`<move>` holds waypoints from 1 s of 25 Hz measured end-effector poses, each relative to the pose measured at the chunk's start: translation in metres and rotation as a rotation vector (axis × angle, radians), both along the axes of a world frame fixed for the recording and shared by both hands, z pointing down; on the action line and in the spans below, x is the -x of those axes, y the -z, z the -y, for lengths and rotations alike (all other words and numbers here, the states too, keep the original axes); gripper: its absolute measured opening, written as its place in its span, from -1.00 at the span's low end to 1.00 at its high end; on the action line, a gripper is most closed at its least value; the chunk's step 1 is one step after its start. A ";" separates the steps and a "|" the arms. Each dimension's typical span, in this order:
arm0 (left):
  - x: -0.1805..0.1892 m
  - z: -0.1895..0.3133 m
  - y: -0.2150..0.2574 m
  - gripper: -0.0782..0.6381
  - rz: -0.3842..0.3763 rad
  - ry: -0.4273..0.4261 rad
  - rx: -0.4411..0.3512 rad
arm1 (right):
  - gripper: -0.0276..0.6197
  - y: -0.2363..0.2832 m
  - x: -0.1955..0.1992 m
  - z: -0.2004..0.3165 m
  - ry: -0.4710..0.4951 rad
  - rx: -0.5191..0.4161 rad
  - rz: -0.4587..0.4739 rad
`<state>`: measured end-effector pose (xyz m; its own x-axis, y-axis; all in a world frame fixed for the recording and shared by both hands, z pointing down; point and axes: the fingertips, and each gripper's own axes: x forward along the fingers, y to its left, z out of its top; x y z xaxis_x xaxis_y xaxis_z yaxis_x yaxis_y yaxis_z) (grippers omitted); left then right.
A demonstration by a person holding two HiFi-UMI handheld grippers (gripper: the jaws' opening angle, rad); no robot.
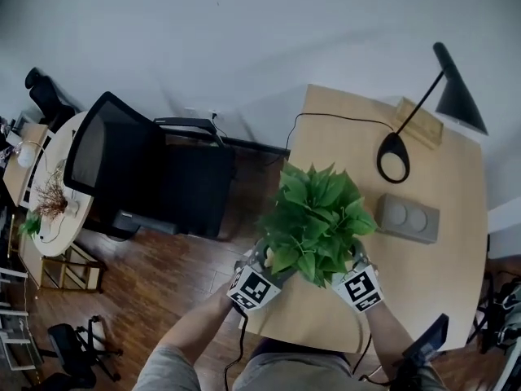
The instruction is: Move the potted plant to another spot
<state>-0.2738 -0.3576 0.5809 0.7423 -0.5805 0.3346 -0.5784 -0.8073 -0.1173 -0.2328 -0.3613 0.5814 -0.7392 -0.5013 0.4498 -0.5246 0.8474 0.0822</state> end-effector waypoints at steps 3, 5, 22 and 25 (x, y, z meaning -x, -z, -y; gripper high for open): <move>-0.004 -0.017 0.030 0.01 -0.020 0.017 -0.013 | 0.20 0.031 -0.003 -0.015 0.012 -0.017 0.009; -0.012 -0.029 0.053 0.01 -0.057 0.019 -0.028 | 0.20 0.052 -0.009 -0.026 0.017 -0.026 0.013; -0.031 -0.086 0.141 -0.04 -0.104 0.136 -0.120 | 0.18 0.138 -0.032 -0.077 0.086 -0.142 0.067; -0.037 -0.113 0.136 -0.05 -0.100 0.151 -0.122 | 0.18 0.133 -0.038 -0.103 0.096 -0.136 0.080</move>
<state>-0.2368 -0.2447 0.4446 0.6700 -0.7191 0.1843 -0.7051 -0.6941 -0.1451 -0.1947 -0.2585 0.4482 -0.8172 -0.4787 0.3209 -0.4512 0.8779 0.1605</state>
